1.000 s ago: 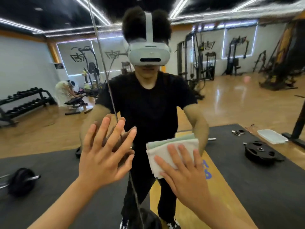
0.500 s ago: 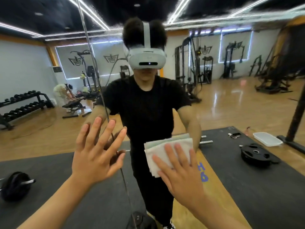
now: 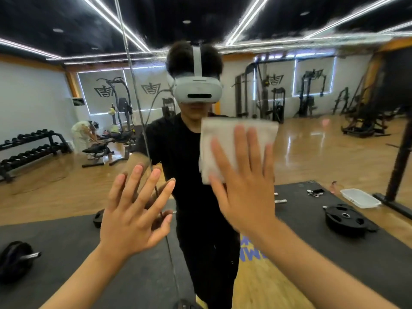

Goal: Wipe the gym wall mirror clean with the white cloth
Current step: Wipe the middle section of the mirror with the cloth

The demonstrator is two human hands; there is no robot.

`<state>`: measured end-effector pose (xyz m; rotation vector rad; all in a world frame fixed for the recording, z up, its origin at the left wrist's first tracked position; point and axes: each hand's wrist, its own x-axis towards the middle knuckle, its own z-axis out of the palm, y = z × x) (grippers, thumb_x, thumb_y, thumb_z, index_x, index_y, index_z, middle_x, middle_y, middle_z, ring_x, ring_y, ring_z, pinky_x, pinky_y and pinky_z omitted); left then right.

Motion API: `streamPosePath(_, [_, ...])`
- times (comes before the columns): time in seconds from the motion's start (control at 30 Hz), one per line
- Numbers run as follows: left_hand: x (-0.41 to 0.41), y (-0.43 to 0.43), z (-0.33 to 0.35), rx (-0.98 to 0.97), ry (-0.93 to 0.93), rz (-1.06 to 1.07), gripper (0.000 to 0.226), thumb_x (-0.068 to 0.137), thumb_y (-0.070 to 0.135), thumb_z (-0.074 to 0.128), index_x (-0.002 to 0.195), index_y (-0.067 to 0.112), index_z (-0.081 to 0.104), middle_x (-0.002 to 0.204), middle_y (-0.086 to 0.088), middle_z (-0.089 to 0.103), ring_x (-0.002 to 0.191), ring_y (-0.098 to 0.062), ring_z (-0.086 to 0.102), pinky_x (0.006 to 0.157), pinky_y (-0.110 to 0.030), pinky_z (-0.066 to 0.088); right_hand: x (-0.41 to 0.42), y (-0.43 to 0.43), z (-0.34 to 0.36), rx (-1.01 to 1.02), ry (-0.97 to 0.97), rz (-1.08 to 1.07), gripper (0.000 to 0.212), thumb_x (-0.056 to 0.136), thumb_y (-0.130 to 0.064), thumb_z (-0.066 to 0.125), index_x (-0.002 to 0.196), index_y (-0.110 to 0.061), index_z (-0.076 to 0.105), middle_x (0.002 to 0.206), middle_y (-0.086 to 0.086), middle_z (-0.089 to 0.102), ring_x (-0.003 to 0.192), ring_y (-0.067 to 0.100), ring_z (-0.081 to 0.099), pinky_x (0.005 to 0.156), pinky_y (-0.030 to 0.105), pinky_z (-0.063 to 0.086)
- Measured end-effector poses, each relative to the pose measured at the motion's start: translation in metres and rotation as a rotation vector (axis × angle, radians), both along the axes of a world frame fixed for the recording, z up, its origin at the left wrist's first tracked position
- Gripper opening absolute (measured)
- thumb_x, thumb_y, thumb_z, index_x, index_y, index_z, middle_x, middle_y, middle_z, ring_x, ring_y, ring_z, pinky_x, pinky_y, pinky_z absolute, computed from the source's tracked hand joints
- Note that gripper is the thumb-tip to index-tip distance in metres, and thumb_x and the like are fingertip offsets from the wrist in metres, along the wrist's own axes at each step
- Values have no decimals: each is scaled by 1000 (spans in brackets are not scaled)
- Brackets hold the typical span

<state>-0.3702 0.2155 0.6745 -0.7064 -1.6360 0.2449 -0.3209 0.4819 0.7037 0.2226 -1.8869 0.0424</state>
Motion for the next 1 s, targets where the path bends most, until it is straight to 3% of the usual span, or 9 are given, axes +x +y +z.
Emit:
streamPosePath(0.1, [-1,-1,0,-6,3,5,72,95,48,57,159,19,43,166,-19,35,158,-45,23,127,-61,20,14,23,-109,190,-137,-22,64,106,-44,47,165,-34,26,177,8,6,163,31,8,130,54,2])
streamPosePath(0.17, [-2,0,-2,0,7,7,73,95,48,58,160,20,43,166,-18,35,158,-45,24,126,-62,22,15,40,-116,254,-171,-23,60,107,-47,44,165,-39,28,177,3,9,163,26,11,131,51,5])
streamPosePath(0.37, [-3,-1,0,-9,20,-8,74,94,47,58,160,20,42,167,-18,34,159,-44,23,128,-60,19,-9,28,49,0,59,19,63,110,-60,25,165,-31,25,174,17,8,162,35,6,128,61,6])
streamPosePath(0.47, [-3,0,-2,-7,25,-14,77,93,47,58,162,21,40,169,-17,32,159,-44,23,129,-59,18,-13,24,78,-62,100,-33,65,111,-59,25,166,-26,28,173,22,10,161,40,6,127,66,6])
streamPosePath(0.57, [-4,-1,-1,-11,22,0,78,92,48,59,162,20,40,169,-17,32,158,-45,24,128,-60,18,-16,10,33,-99,80,-86,60,113,-52,28,167,-26,23,174,18,3,161,39,-1,127,67,4])
streamPosePath(0.7, [-3,0,-3,-3,29,8,77,93,47,59,162,20,41,166,-18,36,156,-46,27,127,-61,21,1,19,-91,55,-94,-45,55,112,-45,31,164,-27,26,176,11,-2,162,36,1,127,66,7])
streamPosePath(0.77, [-3,2,-2,2,36,1,76,93,47,58,162,20,40,166,-18,37,156,-46,27,127,-61,21,10,26,-104,72,-137,-41,62,106,-45,41,163,-27,27,177,9,1,163,35,3,128,63,5])
streamPosePath(0.9, [-2,-1,-2,-4,28,6,76,95,47,56,163,20,38,167,-18,34,157,-45,25,128,-59,19,6,12,5,-65,-48,-11,79,101,-55,47,167,-20,21,174,18,5,161,42,0,125,69,1])
streamPosePath(1.0, [-3,-1,-1,-13,32,10,75,95,49,55,163,20,38,167,-18,34,157,-45,24,127,-59,18,-10,7,93,-232,80,-1,79,102,-64,50,160,-11,39,171,26,14,159,49,6,121,75,-2])
